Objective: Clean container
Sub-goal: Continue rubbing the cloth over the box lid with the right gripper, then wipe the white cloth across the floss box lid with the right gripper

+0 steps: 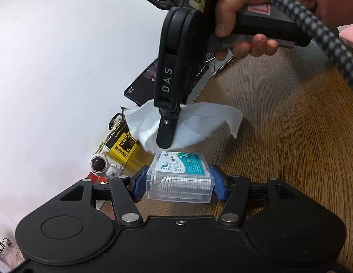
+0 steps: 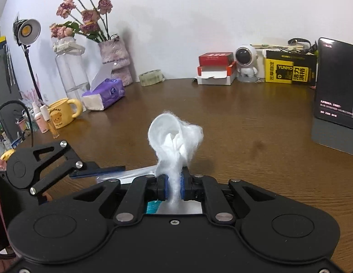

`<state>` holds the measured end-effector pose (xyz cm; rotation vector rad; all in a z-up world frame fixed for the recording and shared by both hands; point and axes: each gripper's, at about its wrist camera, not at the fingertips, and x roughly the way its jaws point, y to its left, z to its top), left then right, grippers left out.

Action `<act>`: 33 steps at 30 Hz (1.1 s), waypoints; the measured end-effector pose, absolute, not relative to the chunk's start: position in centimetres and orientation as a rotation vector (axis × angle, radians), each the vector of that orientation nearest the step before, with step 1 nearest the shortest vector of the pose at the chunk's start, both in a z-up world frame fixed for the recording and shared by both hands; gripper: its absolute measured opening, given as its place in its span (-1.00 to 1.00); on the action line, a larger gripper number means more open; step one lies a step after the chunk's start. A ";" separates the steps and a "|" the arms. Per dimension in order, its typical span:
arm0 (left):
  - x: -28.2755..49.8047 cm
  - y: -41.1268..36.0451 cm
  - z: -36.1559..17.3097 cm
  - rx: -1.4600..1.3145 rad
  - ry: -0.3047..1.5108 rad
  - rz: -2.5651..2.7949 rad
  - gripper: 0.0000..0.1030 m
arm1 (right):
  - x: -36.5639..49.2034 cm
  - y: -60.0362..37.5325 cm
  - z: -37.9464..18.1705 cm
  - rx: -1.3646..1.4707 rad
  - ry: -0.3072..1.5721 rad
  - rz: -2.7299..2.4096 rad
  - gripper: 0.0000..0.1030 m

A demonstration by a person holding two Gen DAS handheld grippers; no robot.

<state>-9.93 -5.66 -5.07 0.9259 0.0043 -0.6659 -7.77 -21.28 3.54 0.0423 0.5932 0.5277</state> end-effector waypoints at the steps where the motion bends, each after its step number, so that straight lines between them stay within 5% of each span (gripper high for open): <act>1: -9.9 -5.7 -5.1 0.926 0.004 -0.666 0.10 | -7.9 -21.3 3.3 0.041 0.602 0.527 -0.81; 33: -10.7 -4.6 -4.9 0.926 0.002 -0.665 0.10 | -10.1 -21.7 2.4 0.011 0.658 0.570 -0.81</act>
